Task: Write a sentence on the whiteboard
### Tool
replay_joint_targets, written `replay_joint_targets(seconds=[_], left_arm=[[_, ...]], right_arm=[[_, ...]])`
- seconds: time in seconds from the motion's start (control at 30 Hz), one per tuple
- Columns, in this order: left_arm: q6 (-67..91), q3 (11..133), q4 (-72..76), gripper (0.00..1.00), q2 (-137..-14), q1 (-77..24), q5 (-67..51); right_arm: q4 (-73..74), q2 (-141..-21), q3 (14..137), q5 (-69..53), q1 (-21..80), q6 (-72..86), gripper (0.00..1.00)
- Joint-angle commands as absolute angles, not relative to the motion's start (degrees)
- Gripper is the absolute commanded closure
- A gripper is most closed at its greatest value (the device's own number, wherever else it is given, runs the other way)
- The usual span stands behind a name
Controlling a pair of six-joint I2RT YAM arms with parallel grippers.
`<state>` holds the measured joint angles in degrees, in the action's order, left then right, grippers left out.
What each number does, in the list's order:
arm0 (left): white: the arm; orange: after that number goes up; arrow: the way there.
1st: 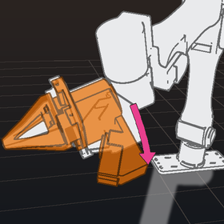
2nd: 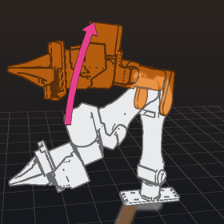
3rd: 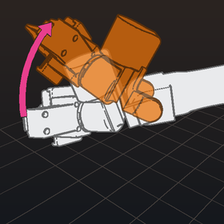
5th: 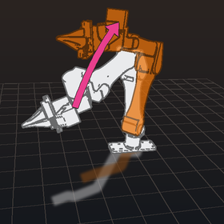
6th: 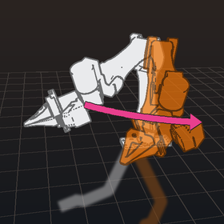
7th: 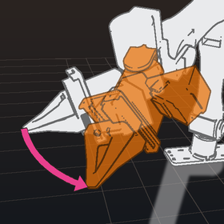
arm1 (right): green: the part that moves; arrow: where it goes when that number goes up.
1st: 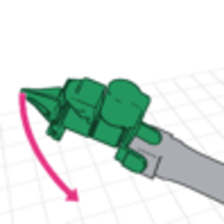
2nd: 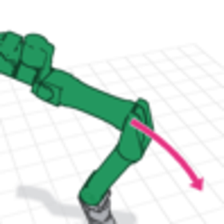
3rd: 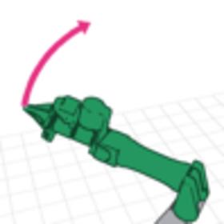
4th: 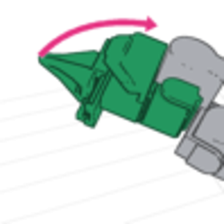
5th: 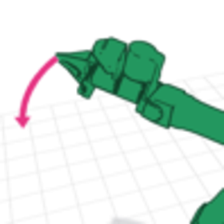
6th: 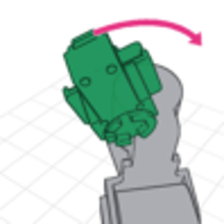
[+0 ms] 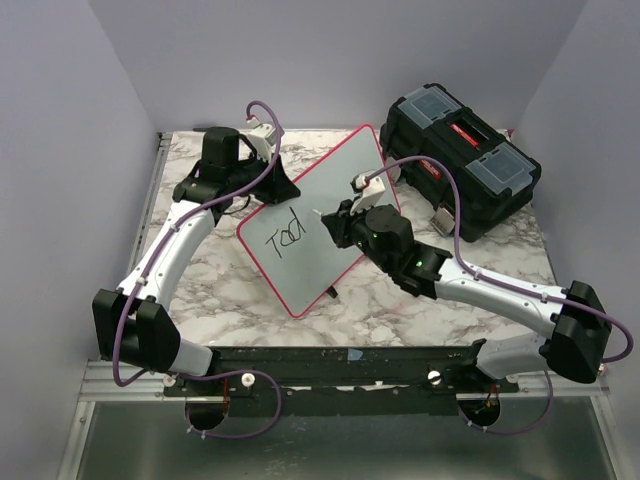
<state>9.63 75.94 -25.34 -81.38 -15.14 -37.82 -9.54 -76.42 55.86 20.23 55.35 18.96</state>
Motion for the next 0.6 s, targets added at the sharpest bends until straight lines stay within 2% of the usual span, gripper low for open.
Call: replay_joint_targets(seconds=[0.0, 0.57], left_arm=[[6.48, 73.54, -21.54, 1.0, -81.39, -15.47, -36.55], [7.13, 73.72, -21.1, 1.0, -82.0, -15.86, -37.09]], right_arm=[[-11.16, -75.5, 54.59, 19.71, 54.93, 17.57, 0.99], [-11.8, -78.2, 55.68, 21.04, 54.85, 16.57, 0.99]])
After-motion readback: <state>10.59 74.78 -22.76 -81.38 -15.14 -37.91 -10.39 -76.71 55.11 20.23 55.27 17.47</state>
